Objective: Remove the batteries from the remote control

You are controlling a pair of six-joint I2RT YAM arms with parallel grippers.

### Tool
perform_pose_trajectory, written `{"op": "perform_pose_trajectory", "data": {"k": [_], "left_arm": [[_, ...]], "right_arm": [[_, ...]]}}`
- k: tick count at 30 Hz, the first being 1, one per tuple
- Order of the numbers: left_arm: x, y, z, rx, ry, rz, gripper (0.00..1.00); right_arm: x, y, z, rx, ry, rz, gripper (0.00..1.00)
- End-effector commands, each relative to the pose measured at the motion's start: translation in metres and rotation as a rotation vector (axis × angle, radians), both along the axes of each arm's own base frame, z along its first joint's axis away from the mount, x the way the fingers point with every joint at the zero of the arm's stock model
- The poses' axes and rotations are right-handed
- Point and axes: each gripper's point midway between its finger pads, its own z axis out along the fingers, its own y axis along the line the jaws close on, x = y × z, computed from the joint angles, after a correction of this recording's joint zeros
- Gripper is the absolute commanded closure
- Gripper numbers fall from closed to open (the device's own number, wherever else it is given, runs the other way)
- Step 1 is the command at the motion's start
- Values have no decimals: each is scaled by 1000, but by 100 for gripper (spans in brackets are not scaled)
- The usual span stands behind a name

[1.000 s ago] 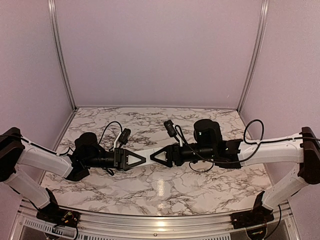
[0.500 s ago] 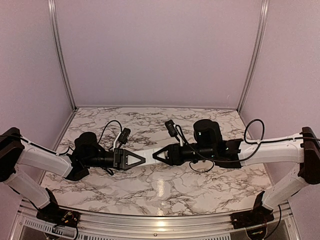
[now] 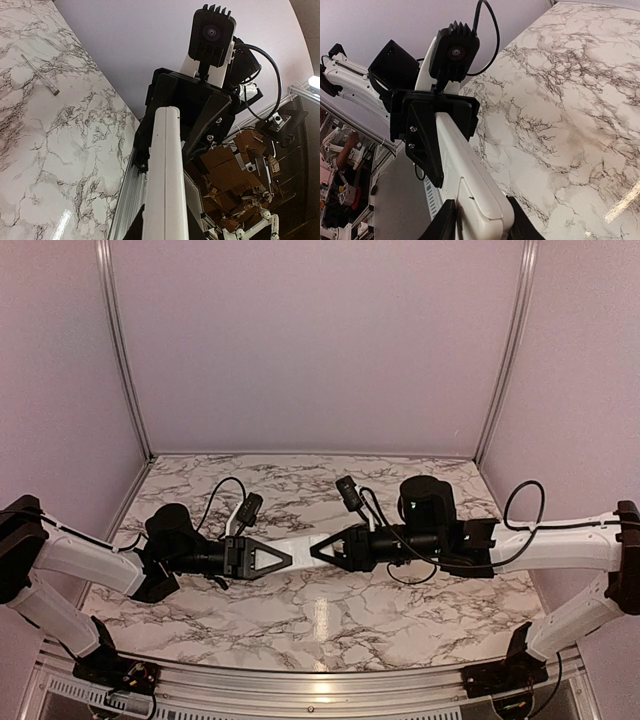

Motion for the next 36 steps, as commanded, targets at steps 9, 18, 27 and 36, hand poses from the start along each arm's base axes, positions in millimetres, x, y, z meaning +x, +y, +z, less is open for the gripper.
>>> {"op": "perform_pose_trajectory", "data": {"k": [9, 18, 27, 36], "left_arm": [[7, 1, 10, -23, 32, 32, 100], [8, 0, 8, -16, 34, 33, 100], [23, 2, -7, 75, 4, 124, 100], [29, 0, -14, 98, 13, 143, 100]], "right_arm": [[-43, -16, 26, 75, -108, 154, 87], [-30, -23, 21, 18, -113, 73, 87], [-7, -34, 4, -84, -76, -82, 63], [7, -24, -6, -109, -69, -130, 20]]}}
